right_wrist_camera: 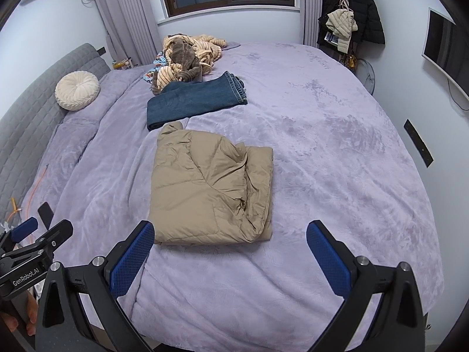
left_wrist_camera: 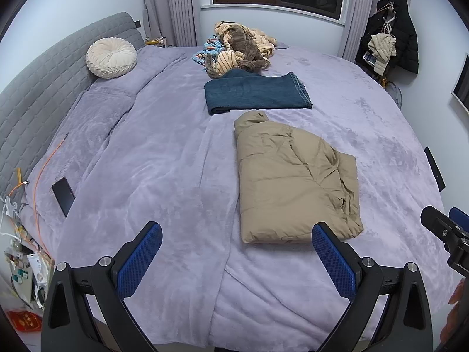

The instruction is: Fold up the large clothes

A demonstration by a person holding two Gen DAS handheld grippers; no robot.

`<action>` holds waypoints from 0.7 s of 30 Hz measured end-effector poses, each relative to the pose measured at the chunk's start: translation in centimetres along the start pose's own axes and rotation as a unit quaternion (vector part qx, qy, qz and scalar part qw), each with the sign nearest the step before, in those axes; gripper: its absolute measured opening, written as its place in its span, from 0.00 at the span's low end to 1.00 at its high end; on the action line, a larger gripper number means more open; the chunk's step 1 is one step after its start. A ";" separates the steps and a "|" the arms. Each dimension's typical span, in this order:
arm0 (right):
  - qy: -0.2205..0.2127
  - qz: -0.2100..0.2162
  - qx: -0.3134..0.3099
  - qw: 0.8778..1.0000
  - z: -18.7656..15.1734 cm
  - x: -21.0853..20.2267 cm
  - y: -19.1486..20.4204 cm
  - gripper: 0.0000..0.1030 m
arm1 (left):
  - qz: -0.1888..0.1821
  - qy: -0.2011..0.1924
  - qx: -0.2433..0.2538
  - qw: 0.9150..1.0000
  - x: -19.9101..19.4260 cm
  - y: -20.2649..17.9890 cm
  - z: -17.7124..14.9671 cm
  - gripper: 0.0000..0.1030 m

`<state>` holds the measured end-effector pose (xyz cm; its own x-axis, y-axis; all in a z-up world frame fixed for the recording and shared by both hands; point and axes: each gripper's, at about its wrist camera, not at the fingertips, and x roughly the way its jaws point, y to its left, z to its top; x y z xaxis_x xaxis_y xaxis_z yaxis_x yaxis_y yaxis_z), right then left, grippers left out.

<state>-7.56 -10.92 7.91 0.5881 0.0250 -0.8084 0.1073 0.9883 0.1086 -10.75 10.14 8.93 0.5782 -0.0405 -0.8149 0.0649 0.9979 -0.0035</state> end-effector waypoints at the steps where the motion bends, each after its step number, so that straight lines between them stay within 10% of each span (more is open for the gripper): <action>1: 0.000 0.000 0.000 1.000 0.0 0.0 0.0 1.00 | 0.000 0.000 0.000 1.000 0.0 0.0 0.0 1.00; 21: 0.001 -0.001 -0.001 1.000 0.1 0.0 0.2 1.00 | 0.001 0.002 -0.001 1.000 0.3 0.5 0.1 1.00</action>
<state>-7.43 -10.77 7.98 0.5868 0.0239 -0.8094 0.1069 0.9885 0.1067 -10.46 10.64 8.77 0.5747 -0.0378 -0.8175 0.0620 0.9981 -0.0025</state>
